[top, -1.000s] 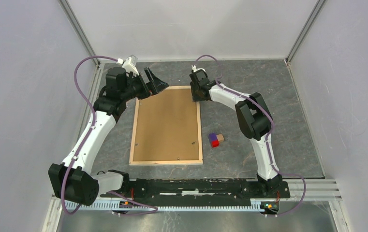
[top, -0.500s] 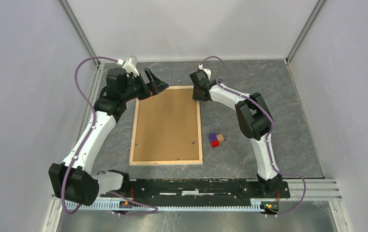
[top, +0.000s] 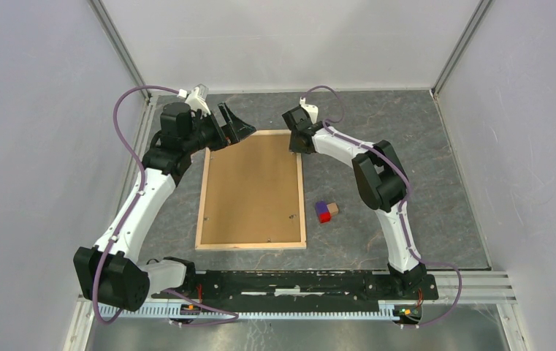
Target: Put the photo into the frame
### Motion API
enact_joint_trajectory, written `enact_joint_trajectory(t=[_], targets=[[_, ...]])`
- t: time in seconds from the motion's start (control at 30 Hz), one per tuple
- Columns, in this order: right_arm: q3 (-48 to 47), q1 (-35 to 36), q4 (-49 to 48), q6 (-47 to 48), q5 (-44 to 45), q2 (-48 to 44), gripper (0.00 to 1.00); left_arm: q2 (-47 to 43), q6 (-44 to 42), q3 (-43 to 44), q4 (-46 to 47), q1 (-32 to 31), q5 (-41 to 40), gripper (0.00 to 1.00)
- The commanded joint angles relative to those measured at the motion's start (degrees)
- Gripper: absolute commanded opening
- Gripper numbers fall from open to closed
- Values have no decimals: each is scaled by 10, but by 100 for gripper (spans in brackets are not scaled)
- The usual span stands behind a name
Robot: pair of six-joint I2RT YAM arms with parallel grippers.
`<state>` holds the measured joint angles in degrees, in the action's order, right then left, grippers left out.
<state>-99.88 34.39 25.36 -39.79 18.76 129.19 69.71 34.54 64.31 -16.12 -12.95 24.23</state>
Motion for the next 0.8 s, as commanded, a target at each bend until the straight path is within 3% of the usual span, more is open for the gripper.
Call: enact_joint_trajectory(t=[0.0, 0.77], targets=[[23, 23, 56, 7, -33, 38, 36, -13, 28, -2, 26, -2, 17, 100], [-14, 28, 111, 61, -23, 64, 46, -16, 32, -7, 31, -2, 19, 100]])
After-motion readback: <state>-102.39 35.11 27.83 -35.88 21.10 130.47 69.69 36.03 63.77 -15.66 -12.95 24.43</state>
